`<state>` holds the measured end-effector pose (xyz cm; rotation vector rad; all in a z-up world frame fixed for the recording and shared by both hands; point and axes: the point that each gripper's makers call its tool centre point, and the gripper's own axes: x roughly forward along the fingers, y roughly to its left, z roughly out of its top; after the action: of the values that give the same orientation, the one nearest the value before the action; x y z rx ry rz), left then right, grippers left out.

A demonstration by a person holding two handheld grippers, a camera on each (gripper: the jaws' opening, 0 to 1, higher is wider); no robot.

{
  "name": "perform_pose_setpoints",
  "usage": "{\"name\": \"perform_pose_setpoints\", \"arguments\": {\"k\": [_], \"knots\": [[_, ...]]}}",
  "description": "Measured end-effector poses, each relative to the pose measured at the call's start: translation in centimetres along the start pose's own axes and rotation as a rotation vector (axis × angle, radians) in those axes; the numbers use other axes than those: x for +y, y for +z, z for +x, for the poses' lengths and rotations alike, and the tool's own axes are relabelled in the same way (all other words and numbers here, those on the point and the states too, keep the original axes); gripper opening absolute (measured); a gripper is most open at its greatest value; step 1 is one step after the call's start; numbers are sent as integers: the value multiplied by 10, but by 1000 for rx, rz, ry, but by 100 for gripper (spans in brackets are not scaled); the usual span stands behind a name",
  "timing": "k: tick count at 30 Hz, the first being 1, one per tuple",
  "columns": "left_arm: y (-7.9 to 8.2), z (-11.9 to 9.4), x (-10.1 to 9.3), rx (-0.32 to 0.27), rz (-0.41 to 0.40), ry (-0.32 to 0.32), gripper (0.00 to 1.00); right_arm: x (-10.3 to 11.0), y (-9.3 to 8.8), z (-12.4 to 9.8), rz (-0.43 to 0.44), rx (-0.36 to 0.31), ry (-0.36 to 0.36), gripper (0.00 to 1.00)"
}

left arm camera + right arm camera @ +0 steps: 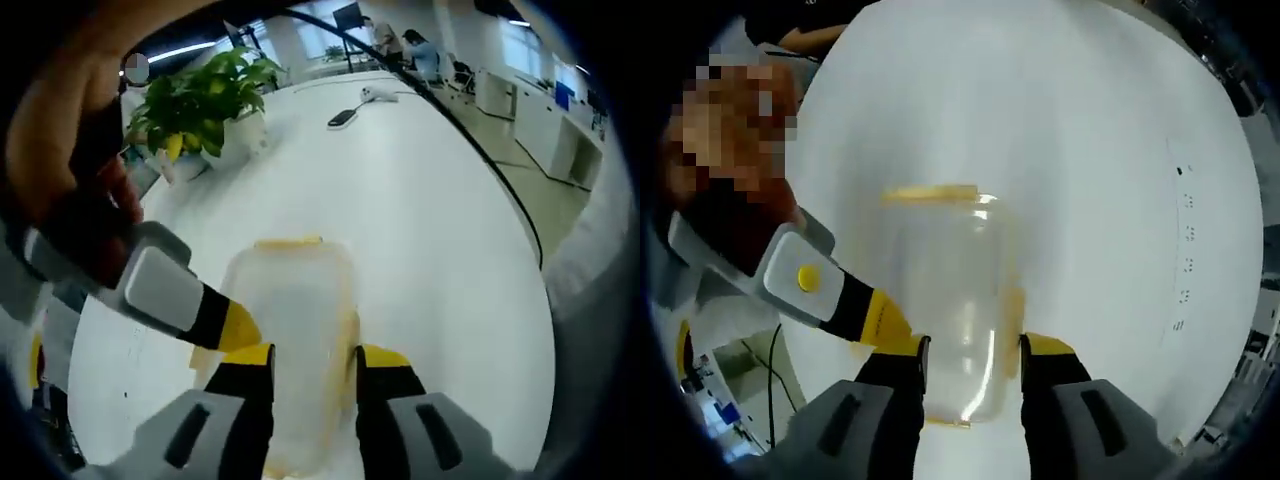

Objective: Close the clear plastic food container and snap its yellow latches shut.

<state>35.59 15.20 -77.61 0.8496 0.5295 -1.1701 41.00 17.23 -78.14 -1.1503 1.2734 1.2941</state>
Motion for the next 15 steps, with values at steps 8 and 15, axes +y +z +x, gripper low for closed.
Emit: {"name": "perform_pose_setpoints", "arguments": {"k": [8, 15], "knots": [[1, 2, -3, 34, 73, 30, 22, 1, 0, 0, 8, -42, 11, 33], [1, 3, -6, 51, 161, 77, 20, -2, -1, 2, 29, -39, 65, 33]]}}
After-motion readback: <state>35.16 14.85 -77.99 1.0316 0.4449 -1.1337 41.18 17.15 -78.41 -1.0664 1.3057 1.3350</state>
